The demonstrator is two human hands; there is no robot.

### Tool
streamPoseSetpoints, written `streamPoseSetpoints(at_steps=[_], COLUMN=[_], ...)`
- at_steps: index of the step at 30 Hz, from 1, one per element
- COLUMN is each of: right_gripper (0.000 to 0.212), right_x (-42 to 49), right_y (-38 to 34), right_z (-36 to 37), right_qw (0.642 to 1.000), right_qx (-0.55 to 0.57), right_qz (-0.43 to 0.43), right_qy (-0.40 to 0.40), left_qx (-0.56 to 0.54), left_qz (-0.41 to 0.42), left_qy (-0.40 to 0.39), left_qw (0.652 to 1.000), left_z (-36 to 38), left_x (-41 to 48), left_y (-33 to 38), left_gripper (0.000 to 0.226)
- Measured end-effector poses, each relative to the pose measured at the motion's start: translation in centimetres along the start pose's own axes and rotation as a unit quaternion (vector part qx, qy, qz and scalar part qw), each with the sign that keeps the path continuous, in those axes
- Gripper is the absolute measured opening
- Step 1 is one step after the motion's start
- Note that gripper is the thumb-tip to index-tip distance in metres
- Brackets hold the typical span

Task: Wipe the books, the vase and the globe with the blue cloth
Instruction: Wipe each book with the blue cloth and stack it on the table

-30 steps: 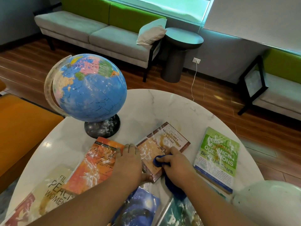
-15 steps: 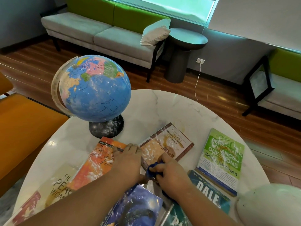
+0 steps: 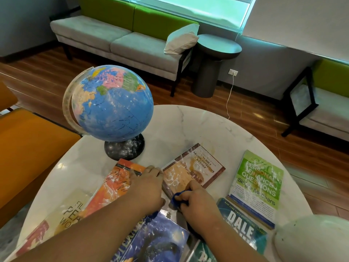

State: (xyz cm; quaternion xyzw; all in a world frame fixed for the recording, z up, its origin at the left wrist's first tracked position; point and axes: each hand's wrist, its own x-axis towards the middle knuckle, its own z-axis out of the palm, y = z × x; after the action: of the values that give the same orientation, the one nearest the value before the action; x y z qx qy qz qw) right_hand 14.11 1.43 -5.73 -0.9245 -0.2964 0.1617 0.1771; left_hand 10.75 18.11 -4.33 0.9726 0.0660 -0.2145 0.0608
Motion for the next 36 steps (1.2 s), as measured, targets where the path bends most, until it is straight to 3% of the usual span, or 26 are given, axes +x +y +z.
streamPoseSetpoints(at_steps=[4, 9, 15, 21, 26, 30, 34, 36], right_gripper=[0.032, 0.032, 0.035, 0.029, 0.036, 0.025, 0.033, 0.030], right_x=[0.8, 0.5, 1.6, 1.8, 1.2, 2.2, 1.7, 2.2], right_y=[-1.0, -0.4, -0.3, 1.3, 1.2, 1.7, 1.7, 1.9], right_z=[0.2, 0.1, 0.3, -0.2, -0.3, -0.5, 0.3, -0.4], right_qw=[0.999, 0.999, 0.998, 0.999, 0.996, 0.998, 0.999, 1.000], right_qx=[-0.030, -0.033, -0.056, -0.014, -0.068, 0.005, -0.030, -0.017], right_qz=[-0.027, -0.034, -0.028, 0.041, -0.045, 0.053, -0.024, -0.011], right_qy=[0.015, -0.025, 0.000, 0.029, -0.033, 0.040, -0.011, 0.007], left_qx=[-0.001, 0.008, 0.012, 0.016, 0.022, 0.008, 0.011, 0.006], left_qz=[-0.004, -0.003, -0.004, 0.001, -0.004, 0.001, -0.001, -0.001], left_qy=[-0.002, -0.006, -0.004, 0.002, 0.005, 0.007, 0.008, 0.008], left_qw=[1.000, 1.000, 1.000, 1.000, 1.000, 1.000, 1.000, 1.000], left_z=[0.0, -0.2, -0.1, -0.1, 0.0, 0.0, 0.2, 0.2], left_x=[0.0, -0.2, -0.4, -0.4, -0.3, -0.3, -0.3, -0.3], left_y=[0.0, 0.2, 0.4, 0.2, 0.4, 0.3, 0.3, 0.2], left_gripper=[0.081, 0.079, 0.074, 0.072, 0.073, 0.073, 0.074, 0.076])
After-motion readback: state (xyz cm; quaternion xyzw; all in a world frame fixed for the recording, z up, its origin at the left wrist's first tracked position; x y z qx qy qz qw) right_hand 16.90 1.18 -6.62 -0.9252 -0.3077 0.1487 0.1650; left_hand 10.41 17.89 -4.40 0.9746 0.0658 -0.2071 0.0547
